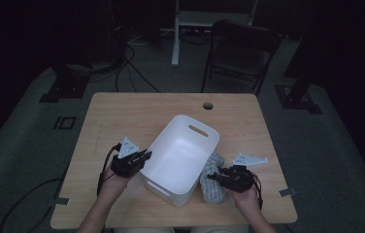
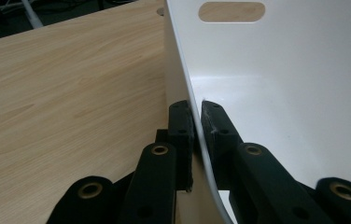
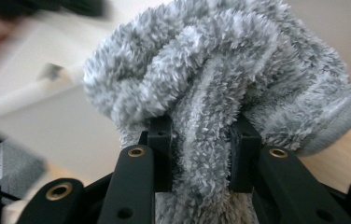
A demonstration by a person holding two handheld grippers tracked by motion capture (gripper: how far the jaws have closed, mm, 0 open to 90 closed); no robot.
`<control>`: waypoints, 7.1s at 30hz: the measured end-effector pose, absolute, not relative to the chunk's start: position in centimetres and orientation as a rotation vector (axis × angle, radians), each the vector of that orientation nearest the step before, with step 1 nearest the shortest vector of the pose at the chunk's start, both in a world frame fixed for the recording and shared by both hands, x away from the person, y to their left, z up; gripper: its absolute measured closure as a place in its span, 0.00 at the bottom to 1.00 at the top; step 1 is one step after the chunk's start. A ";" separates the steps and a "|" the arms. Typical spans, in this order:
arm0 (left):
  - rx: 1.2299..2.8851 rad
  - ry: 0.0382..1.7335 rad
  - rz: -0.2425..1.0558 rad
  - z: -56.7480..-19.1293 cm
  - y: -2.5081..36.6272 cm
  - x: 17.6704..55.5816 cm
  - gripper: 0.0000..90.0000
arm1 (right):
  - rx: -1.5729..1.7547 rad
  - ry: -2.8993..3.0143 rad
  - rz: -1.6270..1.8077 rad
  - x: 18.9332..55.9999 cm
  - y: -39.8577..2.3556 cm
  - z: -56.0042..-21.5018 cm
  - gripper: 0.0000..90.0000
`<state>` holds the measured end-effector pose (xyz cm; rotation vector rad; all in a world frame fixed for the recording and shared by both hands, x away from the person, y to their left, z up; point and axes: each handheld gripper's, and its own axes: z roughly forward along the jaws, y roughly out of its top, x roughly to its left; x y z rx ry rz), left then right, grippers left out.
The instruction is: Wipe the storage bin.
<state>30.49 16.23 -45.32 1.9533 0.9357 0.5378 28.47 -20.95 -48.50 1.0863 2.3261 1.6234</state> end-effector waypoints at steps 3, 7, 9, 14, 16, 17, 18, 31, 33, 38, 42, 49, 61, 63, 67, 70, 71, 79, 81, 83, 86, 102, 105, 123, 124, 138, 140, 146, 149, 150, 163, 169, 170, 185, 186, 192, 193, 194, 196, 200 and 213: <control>1.950 0.940 0.536 -45.3 16.2 30.5 0.93 | 1.008 2.314 1.684 26.3 -20.6 -46.9 0.76; 1.950 0.932 0.516 -45.3 16.2 30.5 0.93 | 0.975 2.293 1.644 25.2 -19.3 -46.9 0.74; 1.952 0.925 0.508 -45.3 16.2 30.6 0.93 | 0.977 2.288 1.633 25.4 -19.0 -47.3 0.74; 1.950 0.918 0.505 -45.4 16.0 30.5 0.93 | 1.036 2.307 1.576 26.0 -18.5 -48.7 0.74; 1.947 0.919 0.506 -45.4 15.9 30.5 0.93 | 1.060 2.319 1.551 26.3 -18.6 -49.4 0.74; 1.950 0.918 0.507 -45.4 15.9 30.5 0.93 | 1.078 2.326 1.542 26.5 -18.7 -49.8 0.74; 1.954 0.917 0.511 -45.3 15.8 30.5 0.93 | 1.089 2.334 1.528 26.7 -18.8 -50.1 0.73; 1.940 0.951 0.537 -45.4 15.7 30.3 0.92 | 1.257 2.429 1.404 30.1 -19.3 -55.2 0.71; 1.936 0.961 0.547 -45.4 15.7 30.3 0.92 | 1.273 2.432 1.413 30.2 -19.4 -55.2 0.72; 1.913 1.006 0.564 -45.4 15.6 30.2 0.93 | 1.229 2.437 1.525 28.8 -19.6 -52.9 0.77; 1.911 1.009 0.575 -45.4 15.4 30.1 0.93 | 1.062 2.382 1.714 25.3 -19.7 -49.2 0.76; 1.905 1.019 0.570 -45.4 15.4 30.1 0.94 | 0.943 2.327 1.729 22.3 -17.7 -47.1 0.63; 1.931 0.990 0.552 -45.4 15.5 30.0 0.93 | 0.999 2.376 1.588 23.0 -16.3 -49.4 0.53; 1.930 0.990 0.554 -45.4 15.5 30.0 0.93 | 1.013 2.417 1.543 23.4 -16.2 -50.1 0.53; 1.930 0.990 0.551 -45.4 15.4 30.1 0.93 | 1.054 2.501 1.459 24.3 -16.1 -51.8 0.53; 1.929 0.989 0.552 -45.4 15.5 30.2 0.93 | 1.087 2.554 1.426 25.0 -16.1 -52.9 0.55; 1.931 0.984 0.556 -45.4 15.5 30.1 0.93 | 1.090 2.571 1.407 25.2 -16.0 -53.3 0.55; 1.936 0.983 0.553 -45.4 15.5 30.2 0.93 | 1.170 2.601 1.303 26.5 -16.4 -53.9 0.75; 1.932 0.985 0.550 -45.4 15.5 30.3 0.92 | 1.208 2.556 1.329 26.8 -16.9 -53.5 0.76; 1.929 0.994 0.549 -45.4 15.5 30.3 0.92 | 1.205 2.507 1.395 26.9 -17.5 -52.6 0.77; 1.932 0.996 0.554 -45.3 15.4 30.3 0.92 | 1.152 2.419 1.517 26.5 -18.2 -50.6 0.77; 1.944 0.960 0.540 -45.4 15.3 30.4 0.92 | 1.213 2.297 1.497 28.2 -18.8 -50.4 0.78; 1.945 0.956 0.541 -45.4 15.3 30.4 0.91 | 1.242 2.319 1.457 28.7 -18.9 -51.3 0.78; 1.887 0.941 0.422 -44.5 15.9 30.2 0.57 | 1.322 2.275 1.475 29.4 -21.4 -50.4 0.78; 1.888 0.944 0.413 -44.4 16.0 30.1 0.57 | 1.320 2.263 1.483 29.1 -21.8 -50.0 0.77; 1.964 0.869 0.321 -42.8 14.6 25.6 0.47 | 1.383 2.172 1.508 27.0 -25.5 -48.8 0.77; 1.973 0.844 0.340 -42.4 14.5 25.2 0.45 | 1.378 2.167 1.508 26.9 -25.6 -48.7 0.77; 1.920 0.795 0.361 -41.0 15.8 26.5 0.42 | 1.359 2.167 1.517 26.7 -25.9 -48.2 0.77; 1.899 0.758 0.385 -40.7 16.0 28.3 0.41 | 1.344 2.164 1.522 26.7 -26.1 -48.0 0.77; 1.901 0.752 0.405 -40.6 16.0 29.0 0.41 | 1.344 2.163 1.522 26.7 -26.1 -48.0 0.77; 1.893 0.641 0.423 -41.1 14.6 40.5 0.42 | 1.360 2.130 1.575 27.2 -27.3 -48.4 0.77; 1.911 0.638 0.414 -41.9 13.8 44.5 0.44 | 1.369 2.134 1.579 27.3 -27.3 -48.6 0.77; 1.913 0.638 0.408 -42.1 13.6 45.1 0.44 | 1.364 2.135 1.580 27.3 -27.3 -48.7 0.77; 2.091 0.528 0.348 -42.5 9.7 47.9 0.52 | 1.376 2.155 1.572 27.4 -27.0 -49.2 0.77; 2.110 0.527 0.329 -42.6 9.4 47.9 0.53 | 1.377 2.153 1.573 27.4 -27.0 -49.2 0.77; 2.144 0.502 0.317 -43.1 9.1 48.2 0.76 | 1.379 2.154 1.567 27.4 -27.0 -49.3 0.77; 2.144 0.500 0.326 -43.2 9.1 48.2 0.79 | 1.382 2.152 1.569 27.5 -27.0 -49.3 0.77; 2.147 0.496 0.333 -43.2 9.1 48.1 0.80 | 1.385 2.153 1.570 27.5 -27.0 -49.3 0.77; 2.137 0.501 0.338 -43.3 9.3 48.0 0.82 | 1.386 2.149 1.577 27.5 -27.1 -49.3 0.77; 2.129 0.524 0.356 -43.3 10.1 47.7 0.85 | 1.388 2.145 1.581 27.5 -27.0 -49.4 0.77; 2.064 0.577 0.347 -43.2 11.9 47.2 0.80 | 1.387 2.102 1.600 27.5 -27.8 -48.6 0.77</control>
